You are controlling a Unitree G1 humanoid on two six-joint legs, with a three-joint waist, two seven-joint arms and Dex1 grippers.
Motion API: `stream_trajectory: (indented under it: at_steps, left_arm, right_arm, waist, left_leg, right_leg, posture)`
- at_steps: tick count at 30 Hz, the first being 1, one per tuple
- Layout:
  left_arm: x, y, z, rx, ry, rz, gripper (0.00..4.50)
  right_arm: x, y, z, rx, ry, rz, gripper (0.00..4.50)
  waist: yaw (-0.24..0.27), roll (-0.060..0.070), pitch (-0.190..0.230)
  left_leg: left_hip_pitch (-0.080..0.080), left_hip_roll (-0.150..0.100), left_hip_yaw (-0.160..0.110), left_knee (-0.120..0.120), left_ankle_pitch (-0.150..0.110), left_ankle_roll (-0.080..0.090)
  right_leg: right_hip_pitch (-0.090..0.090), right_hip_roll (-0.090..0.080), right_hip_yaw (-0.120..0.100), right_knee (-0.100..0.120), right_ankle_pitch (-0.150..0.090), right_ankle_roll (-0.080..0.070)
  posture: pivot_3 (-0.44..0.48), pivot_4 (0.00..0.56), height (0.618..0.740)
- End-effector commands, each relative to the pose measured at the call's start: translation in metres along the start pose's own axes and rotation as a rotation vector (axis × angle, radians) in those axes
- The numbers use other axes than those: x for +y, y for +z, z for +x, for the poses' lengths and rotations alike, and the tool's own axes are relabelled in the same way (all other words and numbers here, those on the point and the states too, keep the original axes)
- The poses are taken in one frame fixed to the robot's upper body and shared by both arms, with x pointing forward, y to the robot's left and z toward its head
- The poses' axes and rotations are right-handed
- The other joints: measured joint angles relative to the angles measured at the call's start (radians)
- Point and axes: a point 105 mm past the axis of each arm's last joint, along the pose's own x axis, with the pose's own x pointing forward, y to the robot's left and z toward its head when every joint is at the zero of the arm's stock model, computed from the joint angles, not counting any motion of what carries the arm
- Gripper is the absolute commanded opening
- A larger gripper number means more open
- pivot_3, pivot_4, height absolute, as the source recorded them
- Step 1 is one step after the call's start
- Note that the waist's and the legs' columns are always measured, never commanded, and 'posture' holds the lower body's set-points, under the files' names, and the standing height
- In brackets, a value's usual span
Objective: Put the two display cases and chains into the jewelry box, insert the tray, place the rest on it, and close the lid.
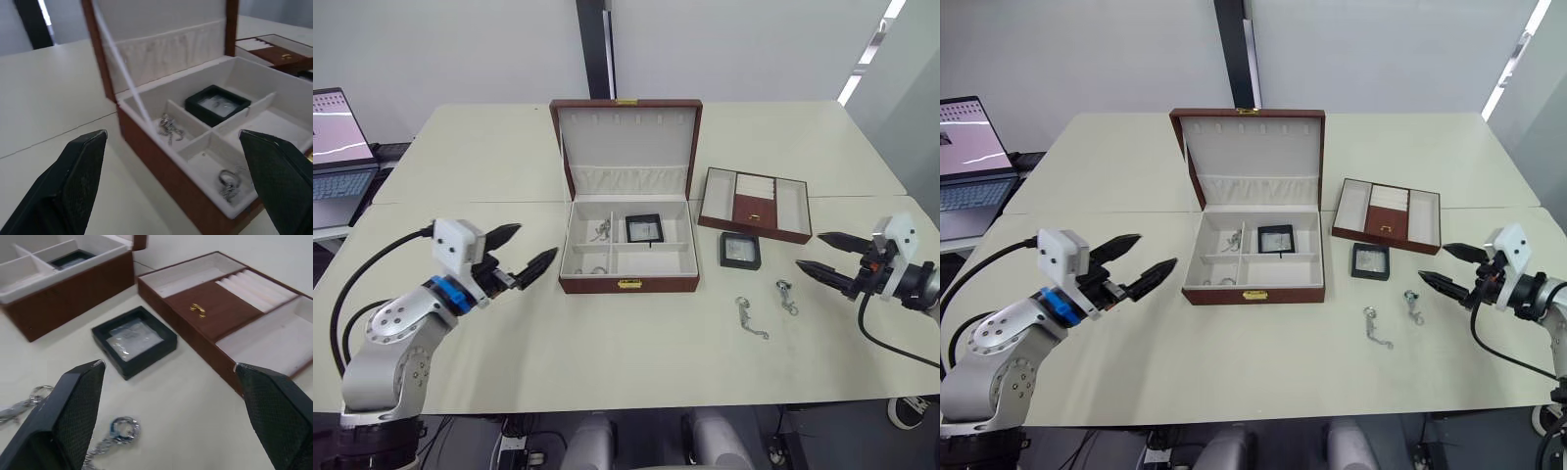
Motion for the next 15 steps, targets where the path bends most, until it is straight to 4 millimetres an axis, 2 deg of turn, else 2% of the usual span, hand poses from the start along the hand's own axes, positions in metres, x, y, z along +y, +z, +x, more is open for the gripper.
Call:
stream_trajectory:
  at_steps: [1,7,15]
  left_arm:
    - [-0.030,0.013,0.014,-0.039,-0.166,0.038,4.47]
    - [-0.084,0.016,0.026,-0.081,-0.408,0.052,4.47]
    - [-0.104,0.005,0.017,-0.094,-0.521,0.099,4.47]
  right_arm:
    - [0.007,0.017,0.006,0.046,0.100,-0.076,4.50]
    - [0.018,0.026,0.028,0.139,0.225,-0.123,4.50]
    - [0.031,0.025,0.057,0.210,0.317,-0.203,4.50]
  waist:
    - [0.001,0.000,0.000]
    - [0.001,0.000,0.000]
    - [0.002,0.000,0.000]
  left_leg:
    - [0.000,0.000,0.000,0.000,0.000,0.000]
    - [-0.001,0.000,0.000,0.000,0.000,0.000]
    - [-0.001,0.000,-0.001,0.000,0.000,0.000]
  right_leg:
    - [0.000,0.000,0.000,0.000,0.000,0.000]
    - [0.000,0.000,0.000,0.000,0.000,0.000]
    - [-0.001,0.000,0.000,0.000,0.000,0.000]
  posture:
    - [0.000,0.150,0.740]
    - [0.000,0.150,0.740]
    - [0.000,0.150,0.740]
